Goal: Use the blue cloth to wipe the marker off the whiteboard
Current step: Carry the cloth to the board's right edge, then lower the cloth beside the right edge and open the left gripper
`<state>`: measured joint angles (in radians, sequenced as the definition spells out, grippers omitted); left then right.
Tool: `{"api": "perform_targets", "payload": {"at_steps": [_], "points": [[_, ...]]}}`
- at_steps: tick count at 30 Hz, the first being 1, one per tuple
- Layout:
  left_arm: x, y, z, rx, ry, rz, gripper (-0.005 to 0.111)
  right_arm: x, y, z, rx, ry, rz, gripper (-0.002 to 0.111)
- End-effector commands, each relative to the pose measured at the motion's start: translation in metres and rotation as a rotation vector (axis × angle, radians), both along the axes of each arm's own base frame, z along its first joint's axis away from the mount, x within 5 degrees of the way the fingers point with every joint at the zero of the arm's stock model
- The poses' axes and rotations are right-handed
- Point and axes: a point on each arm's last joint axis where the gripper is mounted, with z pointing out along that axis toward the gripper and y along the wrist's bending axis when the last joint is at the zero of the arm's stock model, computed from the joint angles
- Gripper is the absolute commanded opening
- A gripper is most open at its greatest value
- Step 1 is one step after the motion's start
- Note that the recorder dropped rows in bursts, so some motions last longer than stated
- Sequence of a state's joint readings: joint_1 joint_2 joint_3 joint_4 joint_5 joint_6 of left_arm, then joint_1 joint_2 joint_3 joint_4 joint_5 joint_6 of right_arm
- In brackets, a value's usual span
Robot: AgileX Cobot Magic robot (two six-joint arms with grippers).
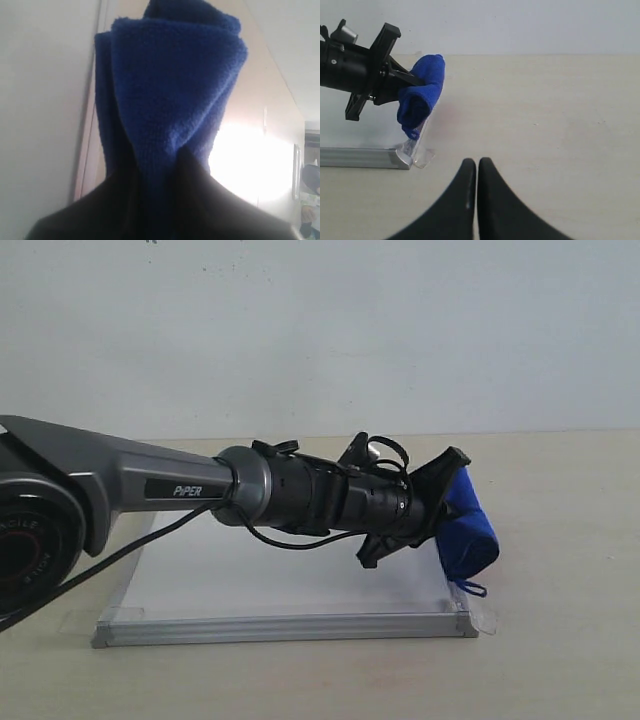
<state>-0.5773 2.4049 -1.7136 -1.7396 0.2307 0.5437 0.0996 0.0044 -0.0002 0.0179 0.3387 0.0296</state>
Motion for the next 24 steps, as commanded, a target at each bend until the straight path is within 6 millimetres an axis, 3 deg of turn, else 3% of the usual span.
{"api": "perform_targets", "payload": {"at_steps": [1,10,24], "points": [[0.002,-0.013,0.005,-0.064,-0.008,-0.06,0.004,0.0,0.0,0.001,-0.004,-0.01,0.003,0.001],[0.012,-0.014,0.003,-0.048,-0.017,0.031,0.004,0.0,0.0,0.001,-0.004,-0.01,0.003,0.001],[0.016,-0.006,-0.013,-0.043,0.008,0.025,0.004,0.0,0.0,0.001,-0.004,-0.01,0.003,0.001]]}}
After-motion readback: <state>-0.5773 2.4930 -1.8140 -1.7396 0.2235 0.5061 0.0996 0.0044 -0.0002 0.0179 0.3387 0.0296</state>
